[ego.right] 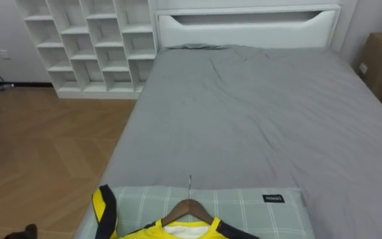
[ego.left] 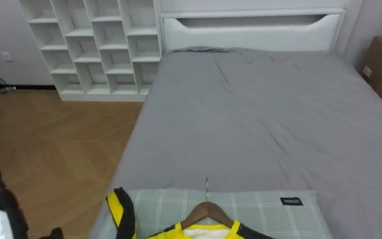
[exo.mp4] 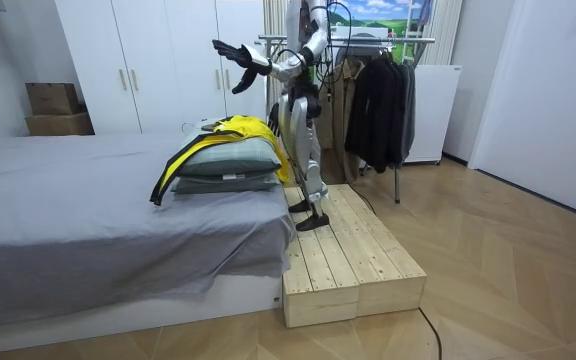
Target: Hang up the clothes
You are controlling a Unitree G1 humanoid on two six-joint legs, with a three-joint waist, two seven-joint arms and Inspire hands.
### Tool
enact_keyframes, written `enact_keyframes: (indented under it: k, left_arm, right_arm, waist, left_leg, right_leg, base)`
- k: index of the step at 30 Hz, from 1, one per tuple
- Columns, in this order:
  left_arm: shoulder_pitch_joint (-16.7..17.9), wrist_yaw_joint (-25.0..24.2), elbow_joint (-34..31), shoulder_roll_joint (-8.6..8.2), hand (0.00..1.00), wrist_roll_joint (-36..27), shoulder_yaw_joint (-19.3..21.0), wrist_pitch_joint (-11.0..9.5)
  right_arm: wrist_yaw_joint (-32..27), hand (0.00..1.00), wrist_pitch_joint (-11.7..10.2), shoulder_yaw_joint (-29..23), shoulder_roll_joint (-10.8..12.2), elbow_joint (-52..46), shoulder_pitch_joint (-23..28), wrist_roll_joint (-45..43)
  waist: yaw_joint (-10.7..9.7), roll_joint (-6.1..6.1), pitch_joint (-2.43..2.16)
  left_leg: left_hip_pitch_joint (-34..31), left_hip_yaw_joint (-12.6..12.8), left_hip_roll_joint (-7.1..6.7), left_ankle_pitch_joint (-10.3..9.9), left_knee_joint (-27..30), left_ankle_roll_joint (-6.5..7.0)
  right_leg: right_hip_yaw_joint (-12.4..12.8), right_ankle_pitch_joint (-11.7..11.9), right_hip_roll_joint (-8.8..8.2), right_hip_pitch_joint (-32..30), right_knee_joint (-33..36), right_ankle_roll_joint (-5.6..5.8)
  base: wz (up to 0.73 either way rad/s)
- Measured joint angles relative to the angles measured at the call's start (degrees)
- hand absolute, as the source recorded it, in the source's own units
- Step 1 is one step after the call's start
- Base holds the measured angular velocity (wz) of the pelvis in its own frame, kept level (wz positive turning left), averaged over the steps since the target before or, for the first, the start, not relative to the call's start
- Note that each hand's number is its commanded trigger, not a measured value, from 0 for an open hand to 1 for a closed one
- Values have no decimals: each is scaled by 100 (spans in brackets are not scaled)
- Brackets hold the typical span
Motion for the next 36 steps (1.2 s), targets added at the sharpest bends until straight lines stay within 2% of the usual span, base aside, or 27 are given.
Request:
enact_keyframes:
  k: [5,12,19,25,29,36]
  left_arm:
    - [-2,-138,0,-1,0,157,-102,200]
    - [-1,-369,-264,-6,0,158,-294,245]
    - [-65,-719,-361,-4,0,157,-474,249]
    - [-68,-1012,-361,-3,0,162,-740,279]
    - [-94,-1207,-357,0,0,130,-939,348]
    - [-236,-1471,-358,-34,0,399,-1236,401]
  right_arm:
    - [69,0,10,0,2,47,-11,81]
    - [226,0,10,46,-3,298,-90,398]
    - [385,0,7,51,-32,468,-143,531]
    - [498,0,5,43,-119,473,-176,514]
    - [499,0,5,69,-120,472,-176,521]
    - [493,0,1,70,-118,454,-181,521]
  waist:
    - [-143,-44,21]
    - [-177,-115,65]
    - [-219,-79,50]
    - [-322,37,8]
    - [-443,40,36]
    - [-511,12,71]
  left_leg:
    - [11,4,-1,0,-22,0]
    - [12,19,5,0,-28,0]
    - [12,22,3,0,-20,1]
    - [23,85,16,0,-23,1]
    - [88,95,18,0,-24,0]
    - [102,126,44,-1,-31,-1]
  right_leg:
    - [9,0,-1,14,-12,0]
    - [47,0,-1,4,-12,0]
    - [49,2,-6,1,-11,-2]
    - [67,7,-8,-4,-5,-6]
    - [46,9,-5,73,-11,-10]
    - [85,8,8,71,-15,-10]
  base:
    - [-1]
    - [0]
    - [0]
    - [-2]
    - [0]
    - [0]
